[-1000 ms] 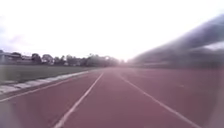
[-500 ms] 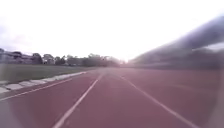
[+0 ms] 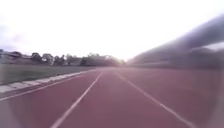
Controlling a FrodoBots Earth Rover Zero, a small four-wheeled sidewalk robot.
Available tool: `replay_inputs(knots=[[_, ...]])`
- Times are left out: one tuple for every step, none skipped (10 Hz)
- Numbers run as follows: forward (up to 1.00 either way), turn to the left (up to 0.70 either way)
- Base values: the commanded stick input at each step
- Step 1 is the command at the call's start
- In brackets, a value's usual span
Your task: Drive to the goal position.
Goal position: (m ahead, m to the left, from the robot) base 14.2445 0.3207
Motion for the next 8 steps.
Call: replay_inputs(knots=[[0.70,0.00],[0.70,0.00],[0.70,0.00],[0.70,0.00],[0.70,0.00],[0.70,0.00],[0.70,0.00],[0.70,0.00]])
